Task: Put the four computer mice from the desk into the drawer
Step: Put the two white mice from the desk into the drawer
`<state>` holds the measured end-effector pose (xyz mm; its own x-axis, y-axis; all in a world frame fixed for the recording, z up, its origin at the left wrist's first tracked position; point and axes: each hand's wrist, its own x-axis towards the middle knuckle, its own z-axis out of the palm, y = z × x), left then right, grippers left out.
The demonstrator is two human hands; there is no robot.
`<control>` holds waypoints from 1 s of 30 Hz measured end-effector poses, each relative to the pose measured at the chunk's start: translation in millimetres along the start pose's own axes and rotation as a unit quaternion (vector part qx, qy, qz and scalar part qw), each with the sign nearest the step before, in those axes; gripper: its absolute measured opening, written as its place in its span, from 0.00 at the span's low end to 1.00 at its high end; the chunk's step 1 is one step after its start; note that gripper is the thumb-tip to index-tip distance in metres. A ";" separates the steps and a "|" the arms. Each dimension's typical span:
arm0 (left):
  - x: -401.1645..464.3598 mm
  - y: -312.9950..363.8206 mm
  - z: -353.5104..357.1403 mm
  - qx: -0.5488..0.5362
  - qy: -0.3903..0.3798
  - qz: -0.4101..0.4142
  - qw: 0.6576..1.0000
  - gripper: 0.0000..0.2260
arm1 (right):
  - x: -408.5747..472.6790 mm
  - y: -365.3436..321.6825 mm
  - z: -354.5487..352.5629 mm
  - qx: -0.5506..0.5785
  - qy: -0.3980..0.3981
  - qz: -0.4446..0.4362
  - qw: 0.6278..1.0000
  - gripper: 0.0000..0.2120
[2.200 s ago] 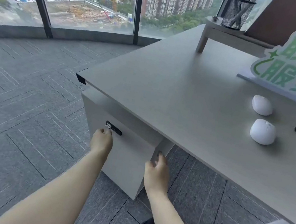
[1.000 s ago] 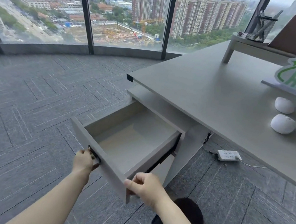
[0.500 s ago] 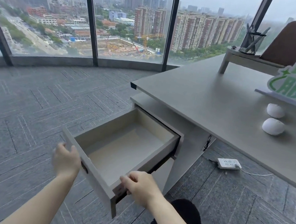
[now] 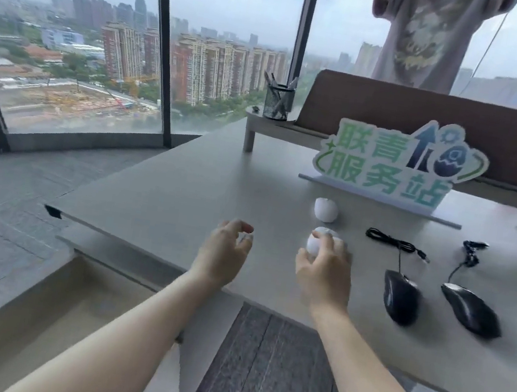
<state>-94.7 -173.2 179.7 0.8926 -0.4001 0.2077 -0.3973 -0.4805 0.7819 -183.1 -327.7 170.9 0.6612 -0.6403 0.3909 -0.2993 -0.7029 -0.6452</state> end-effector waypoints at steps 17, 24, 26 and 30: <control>211.6 61.3 190.0 0.102 -0.182 0.044 0.977 0.22 | 95.2 73.2 29.7 -0.169 -0.057 -0.008 0.984 0.17; 213.9 58.4 193.9 0.151 -0.111 0.075 0.979 0.19 | 98.0 82.5 36.3 -0.158 0.006 -0.002 0.987 0.14; 205.7 53.0 183.6 0.154 -0.099 0.065 0.981 0.18 | 97.8 83.6 36.6 -0.158 0.001 -0.001 0.987 0.13; 175.4 37.8 146.8 0.141 -0.073 0.034 0.987 0.18 | 102.1 91.7 39.9 -0.194 -0.049 -0.008 0.980 0.23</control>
<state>15.5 -376.0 159.3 0.8296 -0.5371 0.1524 -0.5176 -0.6375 0.5706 -115.6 -445.1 125.4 0.7250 -0.6083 0.3230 -0.5146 -0.7901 -0.3331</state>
